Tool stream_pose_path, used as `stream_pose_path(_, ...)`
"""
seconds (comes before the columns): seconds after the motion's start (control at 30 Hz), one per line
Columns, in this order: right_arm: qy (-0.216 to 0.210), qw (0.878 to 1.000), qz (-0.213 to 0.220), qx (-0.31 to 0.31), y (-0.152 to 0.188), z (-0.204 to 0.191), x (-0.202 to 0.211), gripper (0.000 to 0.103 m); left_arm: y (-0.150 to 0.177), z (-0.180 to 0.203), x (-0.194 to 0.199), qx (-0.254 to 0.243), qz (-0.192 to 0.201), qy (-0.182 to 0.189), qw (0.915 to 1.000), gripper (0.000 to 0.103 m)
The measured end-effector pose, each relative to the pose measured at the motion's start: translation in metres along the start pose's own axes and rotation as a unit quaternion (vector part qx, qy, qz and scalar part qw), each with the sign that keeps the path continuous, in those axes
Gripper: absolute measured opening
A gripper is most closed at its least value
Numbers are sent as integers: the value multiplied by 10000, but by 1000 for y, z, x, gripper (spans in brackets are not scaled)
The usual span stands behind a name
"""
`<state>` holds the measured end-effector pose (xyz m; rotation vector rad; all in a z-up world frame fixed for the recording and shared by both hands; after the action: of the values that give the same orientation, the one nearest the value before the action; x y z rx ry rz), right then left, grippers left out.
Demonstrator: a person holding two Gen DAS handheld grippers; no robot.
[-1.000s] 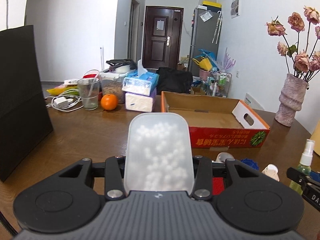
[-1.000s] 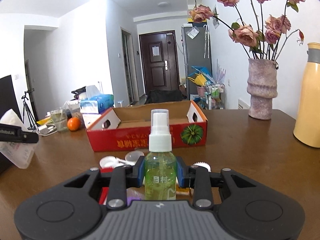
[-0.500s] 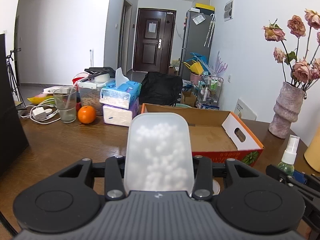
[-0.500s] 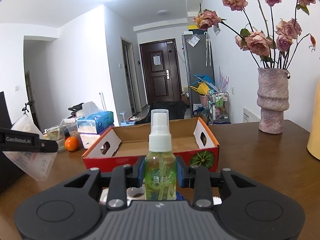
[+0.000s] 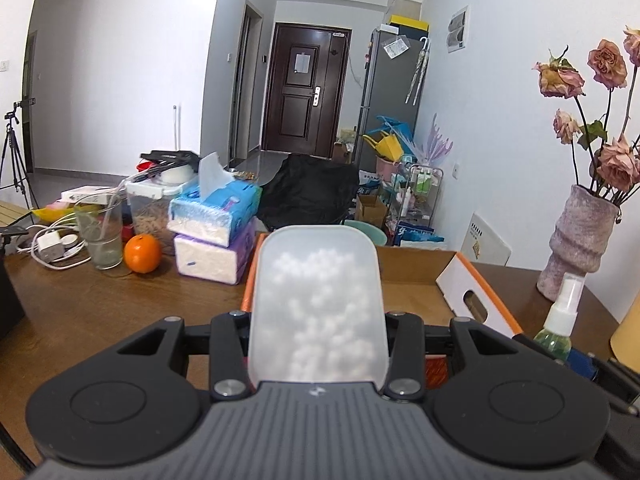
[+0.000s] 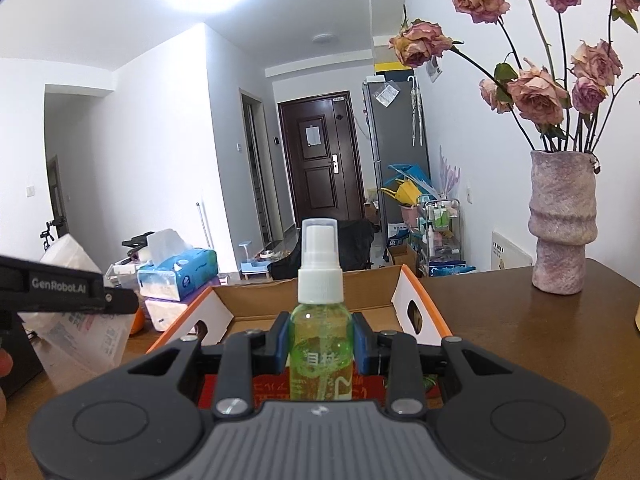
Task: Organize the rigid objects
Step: 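Carry the swab container and green spray bottle over the red cardboard box with both grippers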
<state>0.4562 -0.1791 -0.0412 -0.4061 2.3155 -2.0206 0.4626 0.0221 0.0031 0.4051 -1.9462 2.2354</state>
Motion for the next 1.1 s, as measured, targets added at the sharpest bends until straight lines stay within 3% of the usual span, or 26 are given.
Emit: stream_pose_path(1.1, -163, 9998, 49, 139, -27, 10, -121, 30, -11, 24, -126, -294, -169, -222, 9992, 42)
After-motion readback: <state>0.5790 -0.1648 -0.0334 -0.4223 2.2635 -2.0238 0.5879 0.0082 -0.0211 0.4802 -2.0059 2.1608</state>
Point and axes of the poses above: each gripper's, at about its wrist camera, not at the fingertips, and x roughly against the way its jaws point, z to its right, y to its underside, the point moved 4 cm from there along -x, roughly the way its jaws point, and after that the axes turned 9 degrees about z, right-handed, at the moved point
